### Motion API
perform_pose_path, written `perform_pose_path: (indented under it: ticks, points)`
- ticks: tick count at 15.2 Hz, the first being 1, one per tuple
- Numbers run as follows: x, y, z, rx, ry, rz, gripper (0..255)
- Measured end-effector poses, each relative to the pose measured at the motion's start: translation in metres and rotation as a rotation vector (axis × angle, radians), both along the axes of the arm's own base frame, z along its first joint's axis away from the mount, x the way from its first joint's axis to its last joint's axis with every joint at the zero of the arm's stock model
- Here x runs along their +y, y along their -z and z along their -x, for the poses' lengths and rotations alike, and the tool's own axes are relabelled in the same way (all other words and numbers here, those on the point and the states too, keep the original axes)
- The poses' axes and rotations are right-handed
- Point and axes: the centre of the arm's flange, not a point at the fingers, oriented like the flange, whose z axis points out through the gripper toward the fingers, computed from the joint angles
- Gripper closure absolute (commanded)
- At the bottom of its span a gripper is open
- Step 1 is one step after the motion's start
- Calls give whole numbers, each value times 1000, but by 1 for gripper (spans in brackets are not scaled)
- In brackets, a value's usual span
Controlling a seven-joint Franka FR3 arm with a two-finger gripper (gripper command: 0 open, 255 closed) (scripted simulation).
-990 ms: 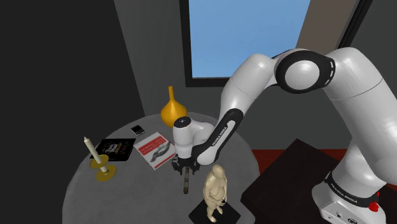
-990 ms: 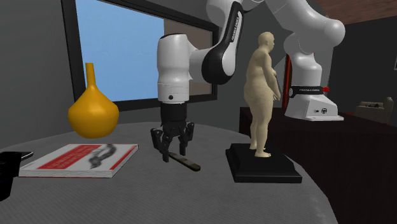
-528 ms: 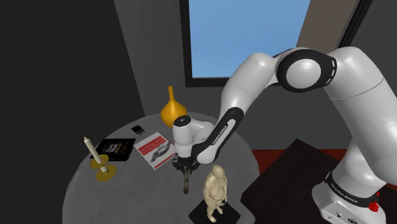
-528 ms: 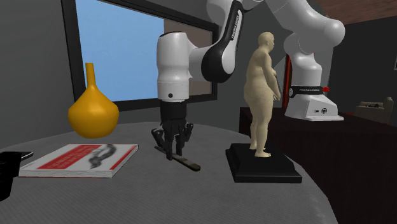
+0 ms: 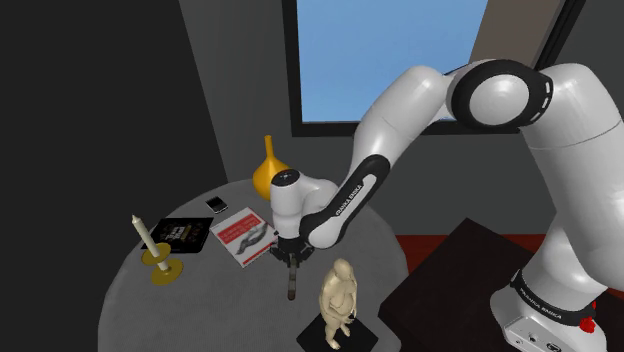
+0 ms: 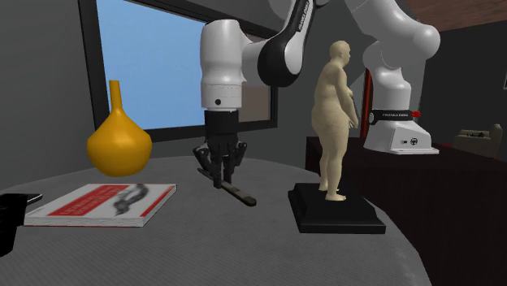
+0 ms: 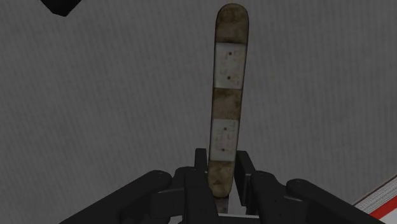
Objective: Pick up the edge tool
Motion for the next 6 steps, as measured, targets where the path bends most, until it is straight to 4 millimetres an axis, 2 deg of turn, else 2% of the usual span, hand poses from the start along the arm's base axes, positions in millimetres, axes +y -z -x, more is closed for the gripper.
perform_pose_path:
  ticks: [6]
  points:
    - [0, -30, -1, 0, 0, 0, 255]
